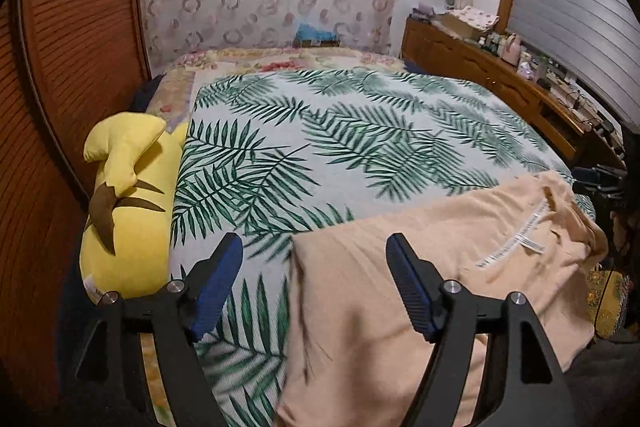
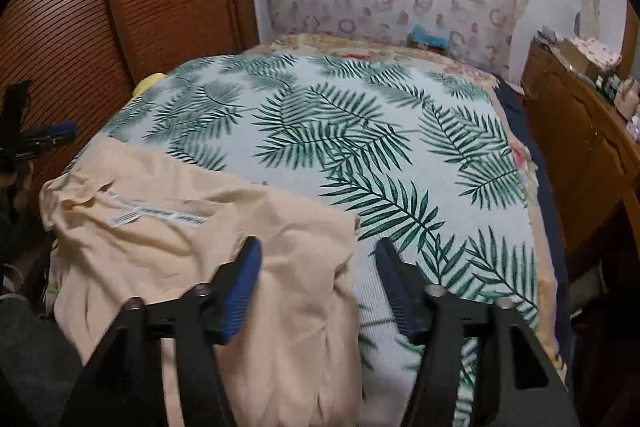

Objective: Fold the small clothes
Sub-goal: 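Grasp the folded shirt edge with the left gripper while the right gripper grasps it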

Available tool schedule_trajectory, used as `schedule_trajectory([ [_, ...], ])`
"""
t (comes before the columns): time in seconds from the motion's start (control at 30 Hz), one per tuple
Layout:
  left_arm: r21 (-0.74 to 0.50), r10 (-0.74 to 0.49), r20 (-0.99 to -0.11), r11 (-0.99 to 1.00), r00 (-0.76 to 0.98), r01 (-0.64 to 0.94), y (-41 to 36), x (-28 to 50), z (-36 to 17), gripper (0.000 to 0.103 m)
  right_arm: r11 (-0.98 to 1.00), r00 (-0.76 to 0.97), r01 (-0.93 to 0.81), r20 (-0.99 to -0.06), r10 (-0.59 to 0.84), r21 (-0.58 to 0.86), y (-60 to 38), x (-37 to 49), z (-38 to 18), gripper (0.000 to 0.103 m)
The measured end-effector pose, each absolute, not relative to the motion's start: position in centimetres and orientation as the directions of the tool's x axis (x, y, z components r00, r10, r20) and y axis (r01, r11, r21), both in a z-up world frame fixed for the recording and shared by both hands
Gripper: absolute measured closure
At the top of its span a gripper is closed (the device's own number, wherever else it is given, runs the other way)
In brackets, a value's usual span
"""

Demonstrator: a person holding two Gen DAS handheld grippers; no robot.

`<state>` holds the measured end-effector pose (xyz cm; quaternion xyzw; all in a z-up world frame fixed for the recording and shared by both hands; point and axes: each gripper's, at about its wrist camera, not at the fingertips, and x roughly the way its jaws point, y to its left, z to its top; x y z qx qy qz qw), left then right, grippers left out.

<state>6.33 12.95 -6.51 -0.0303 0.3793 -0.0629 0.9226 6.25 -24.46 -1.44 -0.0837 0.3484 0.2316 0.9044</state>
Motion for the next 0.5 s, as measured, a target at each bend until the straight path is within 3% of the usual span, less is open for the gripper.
schedule_trajectory([
  [0.2, -0.107, -0.153, -0.728, 0.988, 0.668, 0.109, 12.9, 7.9, -7.7, 0.029, 0.882, 0.629, -0.472, -0.693, 0.354, 0.023, -23.2, 8.8, -2.6, 0.039],
  [0.23, -0.117, -0.162, -0.734, 0.987, 0.659, 0.112, 12.9, 8.1, -8.0, 0.032, 0.881, 0.623, -0.473, -0.698, 0.354, 0.024, -22.9, 9.2, -2.8, 0.039],
  [0.3, -0.147, -0.187, -0.757, 0.982, 0.626, 0.115, 13.0, 8.6, -8.8, 0.047, 0.880, 0.614, -0.474, -0.706, 0.354, 0.030, -22.7, 9.7, -3.3, 0.039],
  [0.4, -0.162, -0.198, -0.769, 0.980, 0.608, 0.114, 12.9, 8.9, -9.6, 0.056, 0.878, 0.599, -0.476, -0.712, 0.367, 0.052, -22.6, 10.4, -3.9, 0.039],
  [0.5, -0.171, -0.211, -0.772, 0.978, 0.599, 0.123, 12.7, 8.8, -10.0, 0.057, 0.871, 0.595, -0.487, -0.709, 0.379, 0.057, -22.2, 10.5, -4.2, 0.039],
])
